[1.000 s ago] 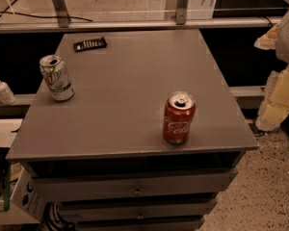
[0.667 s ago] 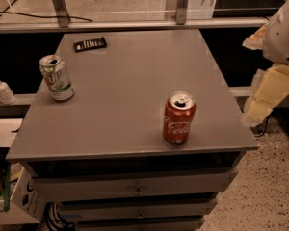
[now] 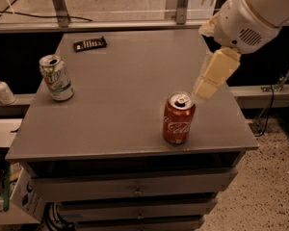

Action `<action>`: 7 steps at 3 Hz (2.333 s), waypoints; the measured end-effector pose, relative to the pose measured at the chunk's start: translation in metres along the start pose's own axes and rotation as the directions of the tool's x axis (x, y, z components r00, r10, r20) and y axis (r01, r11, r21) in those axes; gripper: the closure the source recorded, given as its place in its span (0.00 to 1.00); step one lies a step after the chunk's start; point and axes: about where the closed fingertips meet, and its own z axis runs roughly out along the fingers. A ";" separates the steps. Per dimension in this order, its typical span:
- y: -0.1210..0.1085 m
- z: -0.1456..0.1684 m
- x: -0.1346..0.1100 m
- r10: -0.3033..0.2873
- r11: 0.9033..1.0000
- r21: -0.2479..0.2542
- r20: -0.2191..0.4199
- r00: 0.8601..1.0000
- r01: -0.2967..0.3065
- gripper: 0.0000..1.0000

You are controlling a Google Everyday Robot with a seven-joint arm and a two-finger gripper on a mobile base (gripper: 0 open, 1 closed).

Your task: Knock 7up can over

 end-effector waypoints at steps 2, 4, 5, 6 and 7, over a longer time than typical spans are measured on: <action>-0.012 0.049 -0.056 -0.018 0.998 -0.050 0.128 0.992 0.024 0.00; 0.015 0.102 -0.123 0.032 0.988 -0.154 0.332 0.943 0.021 0.00; 0.015 0.102 -0.122 0.031 0.988 -0.153 0.331 0.943 0.021 0.00; 0.011 0.108 -0.120 0.061 0.989 -0.145 0.383 0.922 -0.006 0.00; -0.001 0.127 -0.139 0.103 0.989 -0.143 0.454 0.885 -0.041 0.00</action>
Offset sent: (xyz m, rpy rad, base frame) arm 0.0450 0.1108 -0.0345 0.2082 0.0358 0.1145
